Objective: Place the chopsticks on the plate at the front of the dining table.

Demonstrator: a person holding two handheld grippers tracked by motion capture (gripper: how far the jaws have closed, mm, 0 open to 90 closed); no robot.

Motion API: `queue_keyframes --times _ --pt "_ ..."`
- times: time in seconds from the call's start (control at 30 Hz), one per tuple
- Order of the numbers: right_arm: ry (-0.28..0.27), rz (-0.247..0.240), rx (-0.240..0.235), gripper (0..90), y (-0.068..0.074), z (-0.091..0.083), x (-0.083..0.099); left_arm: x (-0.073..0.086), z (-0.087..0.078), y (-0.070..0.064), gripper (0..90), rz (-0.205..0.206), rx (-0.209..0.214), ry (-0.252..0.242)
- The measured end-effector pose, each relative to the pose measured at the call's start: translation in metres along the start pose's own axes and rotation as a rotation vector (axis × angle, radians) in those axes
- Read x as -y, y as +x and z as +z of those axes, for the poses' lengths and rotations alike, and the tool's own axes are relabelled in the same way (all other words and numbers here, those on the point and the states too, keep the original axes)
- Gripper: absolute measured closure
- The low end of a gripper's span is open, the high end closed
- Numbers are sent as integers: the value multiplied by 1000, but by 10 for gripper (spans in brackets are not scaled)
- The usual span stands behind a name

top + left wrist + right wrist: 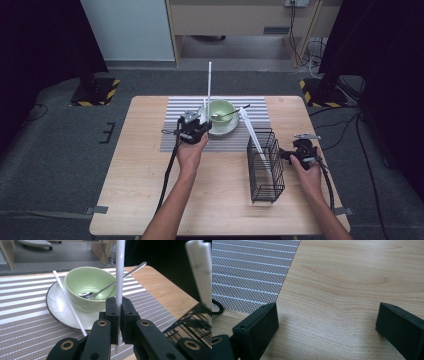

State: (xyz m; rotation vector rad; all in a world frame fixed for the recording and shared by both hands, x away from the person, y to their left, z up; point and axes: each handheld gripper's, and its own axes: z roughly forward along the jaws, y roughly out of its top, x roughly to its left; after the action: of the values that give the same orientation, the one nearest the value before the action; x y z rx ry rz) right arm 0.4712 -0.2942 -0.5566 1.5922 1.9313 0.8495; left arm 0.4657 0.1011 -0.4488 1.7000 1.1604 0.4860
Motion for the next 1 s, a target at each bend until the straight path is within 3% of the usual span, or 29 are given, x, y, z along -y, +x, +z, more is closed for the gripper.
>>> queue_keyframes --times 0.3,1.0 --pt "8 16 16 20 4 1 0 4 12 8 860 -23 -49 16" --pt "8 21 21 18 4 1 0 9 24 20 860 -62 -109 62"
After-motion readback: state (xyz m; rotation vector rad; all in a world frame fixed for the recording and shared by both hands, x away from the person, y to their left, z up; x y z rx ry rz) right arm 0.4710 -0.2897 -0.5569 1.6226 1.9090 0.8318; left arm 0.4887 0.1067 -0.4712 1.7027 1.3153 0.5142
